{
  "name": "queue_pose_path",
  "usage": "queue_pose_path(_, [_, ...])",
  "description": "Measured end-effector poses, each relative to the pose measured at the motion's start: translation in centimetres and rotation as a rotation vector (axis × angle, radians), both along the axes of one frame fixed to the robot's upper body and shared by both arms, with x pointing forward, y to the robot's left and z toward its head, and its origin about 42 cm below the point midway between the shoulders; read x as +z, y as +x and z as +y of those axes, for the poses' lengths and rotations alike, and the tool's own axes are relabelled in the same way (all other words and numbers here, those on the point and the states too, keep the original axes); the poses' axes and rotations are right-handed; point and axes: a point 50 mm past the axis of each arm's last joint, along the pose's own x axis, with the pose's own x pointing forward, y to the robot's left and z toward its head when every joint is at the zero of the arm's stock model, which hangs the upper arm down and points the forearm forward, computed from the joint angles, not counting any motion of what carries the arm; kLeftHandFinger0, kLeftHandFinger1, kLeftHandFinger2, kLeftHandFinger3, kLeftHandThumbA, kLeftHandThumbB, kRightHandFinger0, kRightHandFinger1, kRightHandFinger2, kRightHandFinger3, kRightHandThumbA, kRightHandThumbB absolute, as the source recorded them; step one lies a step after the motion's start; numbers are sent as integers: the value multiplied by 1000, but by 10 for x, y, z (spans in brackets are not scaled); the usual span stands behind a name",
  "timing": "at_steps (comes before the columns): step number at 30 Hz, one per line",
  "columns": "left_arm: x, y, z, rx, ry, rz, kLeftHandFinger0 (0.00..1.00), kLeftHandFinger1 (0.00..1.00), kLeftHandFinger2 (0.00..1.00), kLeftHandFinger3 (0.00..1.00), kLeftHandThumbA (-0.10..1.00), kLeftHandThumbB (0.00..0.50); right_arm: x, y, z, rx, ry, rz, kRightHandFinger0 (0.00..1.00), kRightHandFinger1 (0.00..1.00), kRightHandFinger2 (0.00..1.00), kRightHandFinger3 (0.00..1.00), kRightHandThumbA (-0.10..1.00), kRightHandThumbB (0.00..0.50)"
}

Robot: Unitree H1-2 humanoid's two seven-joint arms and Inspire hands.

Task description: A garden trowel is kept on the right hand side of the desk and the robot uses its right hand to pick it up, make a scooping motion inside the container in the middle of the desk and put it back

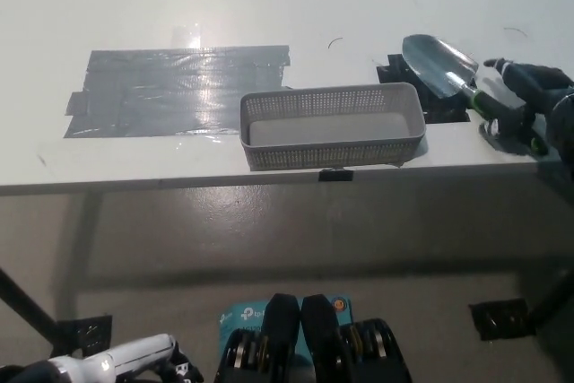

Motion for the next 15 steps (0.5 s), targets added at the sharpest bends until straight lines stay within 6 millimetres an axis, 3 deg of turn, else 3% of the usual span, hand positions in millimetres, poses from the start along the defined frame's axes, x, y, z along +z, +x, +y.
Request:
queue_pose_path(3, [0, 0, 1, 2, 0, -1, 823, 710, 779, 816, 1000, 500, 9, -2, -12, -26, -5, 38, 1000, 1000, 1000, 1000, 954, 500])
queue_pose_path(7, [0, 0, 2, 5, 2, -2, 858, 725, 776, 807, 1000, 500, 35, -7, -27, -35, -15, 43, 1000, 1000, 1000, 1000, 919, 500])
queue_pose_path(11, [0, -1, 3, 9, 4, 0, 878, 732, 775, 810, 1000, 500, 68, -18, -29, 3, -10, -6, 1000, 1000, 1000, 1000, 943, 500])
queue_pose_path(15, [-1, -2, 4, 12, 5, 2, 856, 727, 762, 807, 1000, 495, 97, -34, -29, 49, 13, -70, 1000, 1000, 1000, 1000, 869, 500])
